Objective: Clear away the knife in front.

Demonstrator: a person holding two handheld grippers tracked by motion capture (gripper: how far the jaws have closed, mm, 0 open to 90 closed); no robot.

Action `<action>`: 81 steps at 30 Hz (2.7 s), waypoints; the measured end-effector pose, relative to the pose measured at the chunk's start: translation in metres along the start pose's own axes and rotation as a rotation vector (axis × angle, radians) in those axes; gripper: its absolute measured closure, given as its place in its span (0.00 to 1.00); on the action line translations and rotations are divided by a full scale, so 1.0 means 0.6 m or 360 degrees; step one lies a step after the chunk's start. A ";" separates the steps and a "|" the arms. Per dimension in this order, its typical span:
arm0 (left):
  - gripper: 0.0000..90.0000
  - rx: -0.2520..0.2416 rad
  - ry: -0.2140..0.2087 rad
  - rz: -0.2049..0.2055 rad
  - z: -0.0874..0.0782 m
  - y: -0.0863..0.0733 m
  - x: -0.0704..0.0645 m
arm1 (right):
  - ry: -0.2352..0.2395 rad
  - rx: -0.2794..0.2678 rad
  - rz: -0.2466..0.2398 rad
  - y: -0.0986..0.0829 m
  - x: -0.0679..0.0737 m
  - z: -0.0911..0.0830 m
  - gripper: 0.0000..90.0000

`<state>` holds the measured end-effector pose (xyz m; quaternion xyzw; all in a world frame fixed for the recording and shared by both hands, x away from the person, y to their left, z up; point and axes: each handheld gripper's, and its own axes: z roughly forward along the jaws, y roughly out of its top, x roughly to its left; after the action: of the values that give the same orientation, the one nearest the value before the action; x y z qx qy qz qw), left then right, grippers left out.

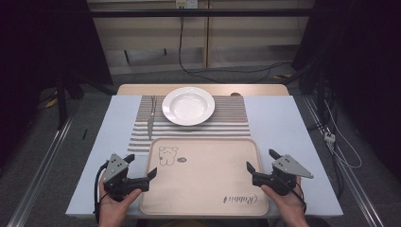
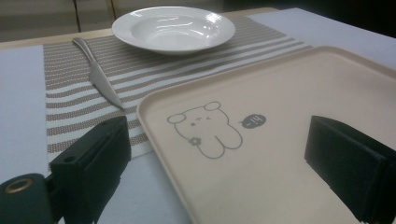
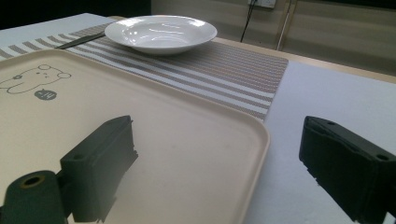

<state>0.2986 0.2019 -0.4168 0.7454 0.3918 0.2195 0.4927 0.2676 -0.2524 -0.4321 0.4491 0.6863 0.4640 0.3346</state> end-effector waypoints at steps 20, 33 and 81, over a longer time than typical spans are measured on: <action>0.08 0.0065 -0.0004 0.0005 0.022 0.020 0.008 | 0.0053 0.0044 -0.0001 -0.003 0.000 0.011 0.10; 0.08 0.0093 0.0026 0.0059 0.052 0.052 0.011 | 0.0089 0.0078 0.0018 -0.004 0.001 0.016 0.08; 0.13 0.0334 0.0260 -0.0055 0.209 0.175 0.140 | 0.0156 0.0113 0.0008 -0.006 0.007 0.022 0.08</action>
<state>0.4769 0.1769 -0.3790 0.7656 0.4642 0.2290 0.3821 0.2763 -0.2449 -0.4400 0.4392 0.7168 0.4615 0.2834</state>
